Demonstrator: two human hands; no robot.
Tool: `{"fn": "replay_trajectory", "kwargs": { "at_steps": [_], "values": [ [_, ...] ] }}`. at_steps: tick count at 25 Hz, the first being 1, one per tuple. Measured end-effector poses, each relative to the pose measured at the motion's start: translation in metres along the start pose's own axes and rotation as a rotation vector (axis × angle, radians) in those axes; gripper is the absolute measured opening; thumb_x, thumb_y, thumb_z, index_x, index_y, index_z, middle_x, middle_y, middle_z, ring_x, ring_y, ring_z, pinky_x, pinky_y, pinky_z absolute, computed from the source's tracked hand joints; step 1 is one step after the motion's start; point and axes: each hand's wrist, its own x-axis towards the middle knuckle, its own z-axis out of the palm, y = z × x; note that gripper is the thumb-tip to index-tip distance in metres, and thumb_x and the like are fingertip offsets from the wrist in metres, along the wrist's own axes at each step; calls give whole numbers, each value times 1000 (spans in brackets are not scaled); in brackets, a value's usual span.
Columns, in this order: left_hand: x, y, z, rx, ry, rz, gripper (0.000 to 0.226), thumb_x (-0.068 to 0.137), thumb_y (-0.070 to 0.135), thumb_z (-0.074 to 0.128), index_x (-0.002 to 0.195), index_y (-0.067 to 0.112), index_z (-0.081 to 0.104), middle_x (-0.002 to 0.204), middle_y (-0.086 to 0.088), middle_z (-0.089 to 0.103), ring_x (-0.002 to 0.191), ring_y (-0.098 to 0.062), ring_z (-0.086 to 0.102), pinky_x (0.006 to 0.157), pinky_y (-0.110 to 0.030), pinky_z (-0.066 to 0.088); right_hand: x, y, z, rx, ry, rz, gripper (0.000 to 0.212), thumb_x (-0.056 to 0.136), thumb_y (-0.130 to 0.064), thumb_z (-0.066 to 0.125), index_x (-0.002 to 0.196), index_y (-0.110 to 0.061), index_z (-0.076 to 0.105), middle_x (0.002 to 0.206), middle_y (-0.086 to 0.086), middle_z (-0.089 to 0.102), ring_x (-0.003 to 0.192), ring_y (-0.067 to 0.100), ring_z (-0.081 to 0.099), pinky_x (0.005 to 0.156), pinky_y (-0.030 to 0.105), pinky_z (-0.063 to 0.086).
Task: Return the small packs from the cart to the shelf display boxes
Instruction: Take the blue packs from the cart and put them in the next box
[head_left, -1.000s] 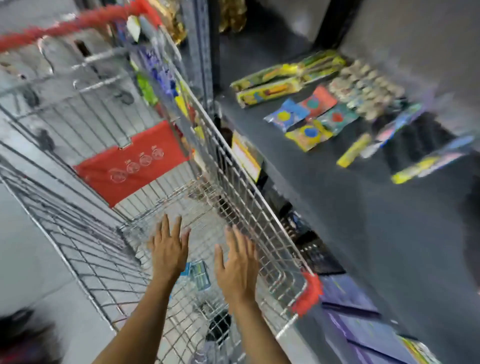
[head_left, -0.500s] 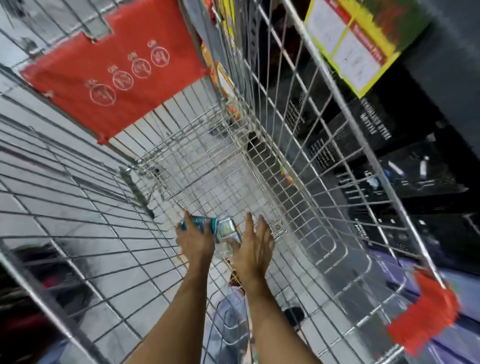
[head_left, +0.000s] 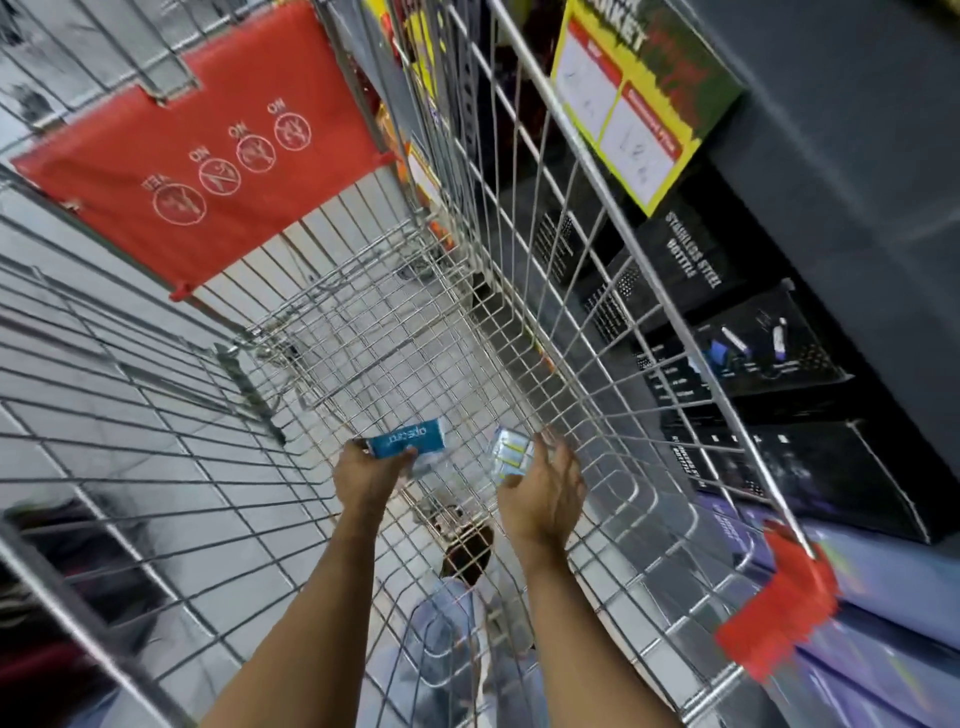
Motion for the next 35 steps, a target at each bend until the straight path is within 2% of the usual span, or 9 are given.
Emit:
{"fn": "replay_trajectory", "kwargs": {
  "at_steps": [3, 6, 8, 12, 15, 19, 24, 29, 35],
  "values": [
    [-25, 11, -3, -56, 115, 331, 34, 73, 15, 76, 97, 11, 53, 94, -6, 61, 83, -22, 57, 72, -34, 47, -1, -2, 0, -50, -43, -31, 78, 74, -24, 69, 140, -16, 28, 147, 13, 32, 132, 29, 26, 104, 41, 31],
    [-38, 1, 4, 278, 149, 724, 19, 76, 11, 70, 89, 12, 56, 87, -2, 58, 79, -21, 51, 67, -34, 41, -1, 2, 0, -109, -21, -36, 72, 80, -34, 65, 139, -15, 28, 142, 13, 39, 128, 29, 32, 102, 40, 31],
    [-38, -17, 11, 570, 96, 867, 29, 65, 2, 74, 89, 9, 60, 86, -8, 62, 76, -27, 57, 66, -37, 44, -1, 4, 1, -99, 17, 0, 71, 81, -47, 61, 136, -14, 33, 135, 13, 46, 122, 28, 39, 98, 39, 35],
    [-46, -39, 14, 652, -26, 775, 40, 57, -12, 67, 93, 4, 63, 89, -19, 62, 74, -38, 59, 59, -40, 46, -1, 0, 5, -63, 19, 25, 77, 76, -43, 69, 137, -14, 31, 135, 14, 45, 120, 28, 43, 98, 39, 38],
    [-48, -29, 15, 423, 36, 587, 43, 73, 7, 66, 114, 2, 53, 105, -22, 57, 89, -36, 55, 68, -39, 45, -1, -1, 7, -96, -4, -50, 81, 76, -30, 71, 140, -15, 25, 139, 13, 42, 121, 26, 42, 100, 38, 36],
    [-45, -25, 30, 492, -76, 513, 81, 77, 32, 70, 139, 5, 26, 130, -22, 44, 113, -37, 48, 86, -50, 50, 0, -1, 8, -86, 21, -61, 79, 77, -26, 70, 140, -16, 24, 141, 13, 40, 122, 26, 42, 100, 36, 36],
    [-52, -28, 40, 452, -49, 487, 84, 77, 17, 71, 141, 0, 19, 129, -28, 45, 111, -42, 50, 86, -49, 50, -1, 2, 12, -70, 46, -103, 72, 82, -30, 67, 140, -17, 27, 144, 14, 37, 128, 28, 37, 106, 39, 30],
    [-50, -22, 32, 378, -10, 511, 82, 75, 17, 70, 141, 5, 22, 119, -26, 53, 97, -38, 57, 68, -37, 46, 0, -6, 3, 5, 97, -79, 76, 79, -31, 70, 140, -14, 28, 131, 15, 50, 114, 29, 50, 93, 36, 42],
    [-58, 6, 7, 238, 66, 586, 84, 71, 26, 72, 138, 9, 26, 122, -20, 54, 104, -34, 55, 78, -42, 52, -12, -33, -31, 108, 191, -121, 74, 81, -39, 66, 138, -14, 28, 127, 14, 53, 105, 25, 54, 82, 34, 46]
  ]
}}
